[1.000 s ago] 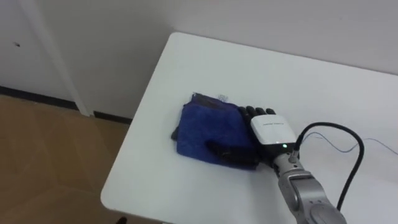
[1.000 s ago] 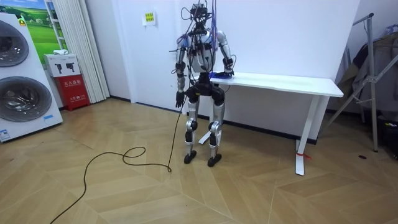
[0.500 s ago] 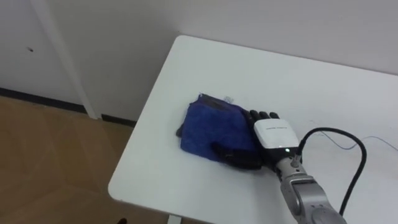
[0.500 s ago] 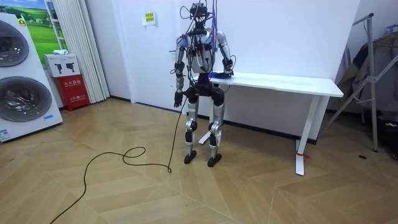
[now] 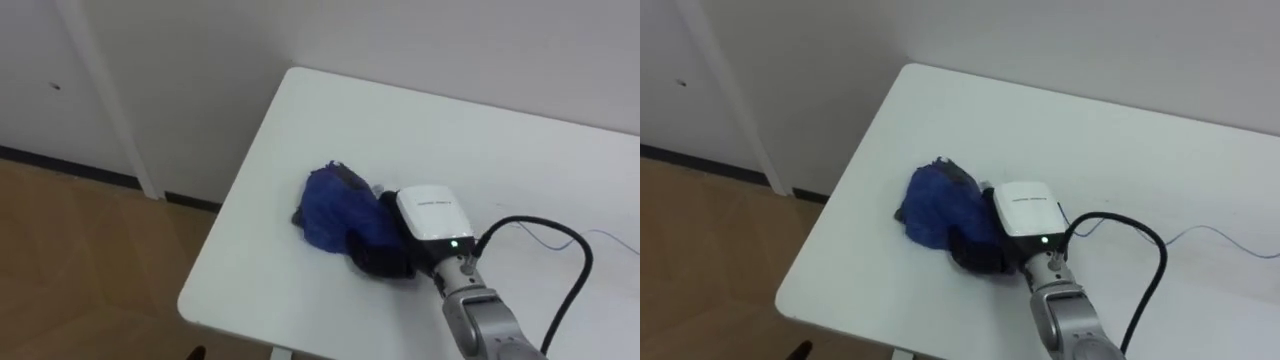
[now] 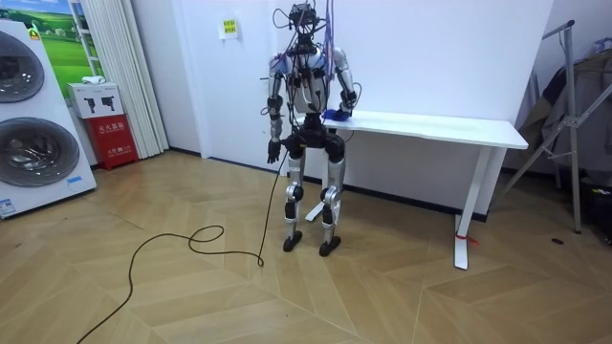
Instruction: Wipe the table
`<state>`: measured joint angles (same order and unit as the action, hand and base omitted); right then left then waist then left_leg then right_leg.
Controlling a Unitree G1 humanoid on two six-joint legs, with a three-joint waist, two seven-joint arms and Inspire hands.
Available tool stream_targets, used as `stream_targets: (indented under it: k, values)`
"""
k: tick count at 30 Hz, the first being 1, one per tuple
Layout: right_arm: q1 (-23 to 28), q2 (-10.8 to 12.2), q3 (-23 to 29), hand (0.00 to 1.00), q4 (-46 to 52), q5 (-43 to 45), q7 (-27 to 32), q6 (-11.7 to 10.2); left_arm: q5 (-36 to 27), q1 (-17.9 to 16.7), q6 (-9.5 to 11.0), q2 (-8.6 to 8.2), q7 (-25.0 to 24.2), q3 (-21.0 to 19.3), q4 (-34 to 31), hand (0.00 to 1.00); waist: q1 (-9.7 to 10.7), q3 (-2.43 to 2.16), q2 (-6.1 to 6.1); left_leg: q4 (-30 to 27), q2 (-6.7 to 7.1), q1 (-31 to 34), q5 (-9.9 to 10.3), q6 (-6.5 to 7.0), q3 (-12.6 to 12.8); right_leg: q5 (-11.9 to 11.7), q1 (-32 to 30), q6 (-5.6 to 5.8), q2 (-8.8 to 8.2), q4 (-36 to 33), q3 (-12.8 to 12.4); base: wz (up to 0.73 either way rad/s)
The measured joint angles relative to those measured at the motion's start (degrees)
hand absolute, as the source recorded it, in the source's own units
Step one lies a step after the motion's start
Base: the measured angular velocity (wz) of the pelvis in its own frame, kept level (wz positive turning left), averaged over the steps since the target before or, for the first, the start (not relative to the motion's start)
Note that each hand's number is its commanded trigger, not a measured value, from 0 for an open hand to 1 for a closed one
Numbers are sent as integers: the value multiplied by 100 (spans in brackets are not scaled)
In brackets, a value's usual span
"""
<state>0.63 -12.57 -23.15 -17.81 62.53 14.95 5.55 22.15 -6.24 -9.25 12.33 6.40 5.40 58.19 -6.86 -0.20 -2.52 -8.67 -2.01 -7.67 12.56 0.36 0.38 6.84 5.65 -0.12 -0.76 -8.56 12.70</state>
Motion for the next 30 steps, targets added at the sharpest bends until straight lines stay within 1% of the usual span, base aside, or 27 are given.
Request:
stream_targets:
  k: [1, 5, 10, 14, 18, 21, 23, 24, 25, 27, 28, 30]
  values:
    - [6, 2, -6, 100, -52, -43, 92, -64, 3, -26, -7, -8, 46, -5, 25, 0, -12, -1, 12, -7, 10, -3, 0, 0, -6, 1, 9, -1, -9, 0, 0, 3]
    - [-2, 3, 26, 100, -150, -78, 258, -68, 4, -123, -57, -12, 86, -21, 25, 0, -52, 1, 22, -16, 57, 4, -3, 5, -66, 21, 14, 5, -39, 2, 2, 3]
    - [68, -14, 34, 100, -156, -176, 392, -92, 2, -128, -81, -12, 97, -21, 25, 0, -42, 1, 22, -12, 68, -2, -9, 21, -64, 33, 19, 22, -52, 2, 6, 0]
    - [69, -13, 35, 100, -158, -179, 406, -154, 4, -132, -81, -18, 192, -20, 25, 0, 12, 4, 34, -1, 66, -6, -7, 24, -67, 34, 18, 22, -51, 2, 23, 0]
    - [60, -13, 36, 100, -157, -389, 358, -156, 3, -132, -99, -21, 198, -21, 25, 0, 11, 5, 42, 0, 66, -3, -5, 27, -68, 34, 18, 22, -52, 0, 20, 0]
    - [11, -7, 51, 100, -90, -799, 115, -88, 6, -133, -181, -40, 196, -21, 18, 0, 5, 6, 39, 0, 66, 9, -5, 27, -66, 34, 0, 22, -56, -7, 16, 0]
    - [-55, 21, 96, 100, 76, -1058, -318, 43, 1, -135, -252, -41, 191, -34, 19, 0, 17, 7, 38, 0, 64, 18, -5, 27, -53, 34, -13, 22, -55, -11, 6, -2]
    - [-69, 21, 106, 100, 108, -1123, -402, 71, 0, -135, -265, -40, 192, -38, 18, 0, 14, 8, 36, 2, 62, 17, -5, 27, -40, 34, -19, 22, -51, -13, -9, -6]
    - [-117, 32, 150, 100, 107, -1370, -560, 81, -11, -142, -302, -42, 192, -61, 18, 0, 14, 11, 30, 5, 59, 13, -5, 27, -19, 33, -25, 22, -47, -14, -25, -8]
    - [-152, 38, 325, 100, 43, -2083, -766, 57, 3, -221, -314, -73, 197, -143, -25, 0, 21, 13, 30, 5, 56, -4, 2, 38, 15, 33, -21, 22, -48, -13, -37, -6]
    - [-141, 38, 389, 100, 9, -2199, -772, 22, -3, -257, -316, -98, 197, -216, -57, 0, 25, 14, 31, 3, 55, -5, 5, 43, 25, 33, -17, 22, -50, -10, -43, 0]
    - [-129, 39, 794, 100, -349, -2566, -658, -202, -4, -375, -330, -176, 197, -525, -82, 0, 68, 16, 34, -1, 60, -12, 11, 55, 25, 32, 1, 25, -65, -3, -57, 4]
